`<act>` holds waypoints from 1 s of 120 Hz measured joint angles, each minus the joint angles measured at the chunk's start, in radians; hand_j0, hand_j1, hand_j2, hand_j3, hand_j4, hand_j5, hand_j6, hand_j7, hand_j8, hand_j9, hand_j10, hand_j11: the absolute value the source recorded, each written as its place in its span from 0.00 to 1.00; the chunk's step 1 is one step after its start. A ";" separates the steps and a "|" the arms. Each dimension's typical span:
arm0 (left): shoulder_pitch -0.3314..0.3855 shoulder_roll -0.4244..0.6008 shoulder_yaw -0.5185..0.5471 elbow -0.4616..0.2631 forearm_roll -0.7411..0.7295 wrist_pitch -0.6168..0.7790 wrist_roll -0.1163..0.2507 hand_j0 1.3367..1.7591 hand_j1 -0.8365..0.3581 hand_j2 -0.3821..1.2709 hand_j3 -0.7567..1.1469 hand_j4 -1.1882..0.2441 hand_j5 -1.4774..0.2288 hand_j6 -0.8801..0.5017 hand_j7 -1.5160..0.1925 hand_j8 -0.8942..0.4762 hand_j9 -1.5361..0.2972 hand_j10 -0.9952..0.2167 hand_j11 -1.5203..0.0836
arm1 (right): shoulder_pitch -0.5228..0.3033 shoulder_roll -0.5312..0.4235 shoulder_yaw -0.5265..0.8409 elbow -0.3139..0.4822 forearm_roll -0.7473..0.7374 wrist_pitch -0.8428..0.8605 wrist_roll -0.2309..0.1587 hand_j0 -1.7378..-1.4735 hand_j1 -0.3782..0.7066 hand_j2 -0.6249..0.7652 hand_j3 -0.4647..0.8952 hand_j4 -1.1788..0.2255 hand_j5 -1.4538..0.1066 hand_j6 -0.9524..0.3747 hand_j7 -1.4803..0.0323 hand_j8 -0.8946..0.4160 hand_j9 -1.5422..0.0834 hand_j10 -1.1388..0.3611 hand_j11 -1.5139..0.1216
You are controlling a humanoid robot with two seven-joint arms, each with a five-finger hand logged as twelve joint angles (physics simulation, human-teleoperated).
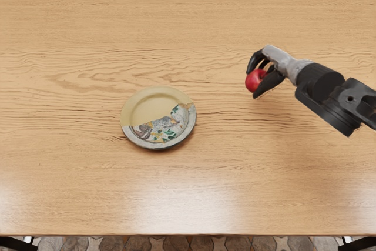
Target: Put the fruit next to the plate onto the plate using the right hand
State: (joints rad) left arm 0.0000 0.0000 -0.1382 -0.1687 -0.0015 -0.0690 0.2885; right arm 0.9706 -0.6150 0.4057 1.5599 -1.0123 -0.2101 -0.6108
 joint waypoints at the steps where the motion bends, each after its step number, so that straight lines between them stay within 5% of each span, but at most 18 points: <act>1: 0.000 0.000 0.000 0.000 0.000 0.000 0.000 0.76 0.98 0.23 0.40 0.82 0.86 0.63 0.88 0.65 0.83 0.81 0.94 | 0.003 0.004 0.000 0.000 0.003 0.000 0.000 0.32 0.58 0.70 0.34 0.32 0.12 0.43 0.27 0.51 0.23 0.48 0.21; 49: 0.000 0.000 0.000 0.000 0.000 0.000 0.000 0.76 0.98 0.23 0.40 0.82 0.86 0.63 0.88 0.65 0.83 0.81 0.94 | 0.122 0.289 -0.001 -0.007 0.036 0.001 0.001 0.32 0.58 0.69 0.34 0.32 0.10 0.43 0.26 0.51 0.22 0.48 0.20; 84: 0.000 0.000 0.000 0.000 0.000 0.000 0.000 0.76 0.98 0.23 0.40 0.82 0.86 0.63 0.88 0.65 0.83 0.81 0.94 | 0.065 0.399 -0.011 -0.018 0.034 -0.001 0.000 0.32 0.59 0.69 0.34 0.32 0.11 0.43 0.27 0.52 0.23 0.49 0.21; 104: 0.000 0.000 0.000 0.000 0.000 0.000 0.000 0.76 0.98 0.23 0.40 0.82 0.86 0.63 0.88 0.65 0.83 0.81 0.94 | 0.047 0.406 -0.003 -0.050 0.022 -0.009 0.000 0.31 0.33 0.57 0.34 0.58 0.53 0.54 0.62 0.57 0.59 0.60 0.57; 120: 0.000 0.000 0.000 0.000 0.000 0.000 0.000 0.76 0.98 0.23 0.40 0.82 0.86 0.63 0.88 0.65 0.83 0.81 0.94 | 0.013 0.403 0.055 -0.055 0.029 -0.010 0.000 0.31 0.18 0.51 0.34 0.70 0.72 0.63 0.79 0.63 0.76 0.68 0.74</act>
State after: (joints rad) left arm 0.0000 0.0000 -0.1381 -0.1687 -0.0015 -0.0690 0.2885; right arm 0.9834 -0.2117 0.4603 1.5046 -0.9834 -0.2198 -0.6108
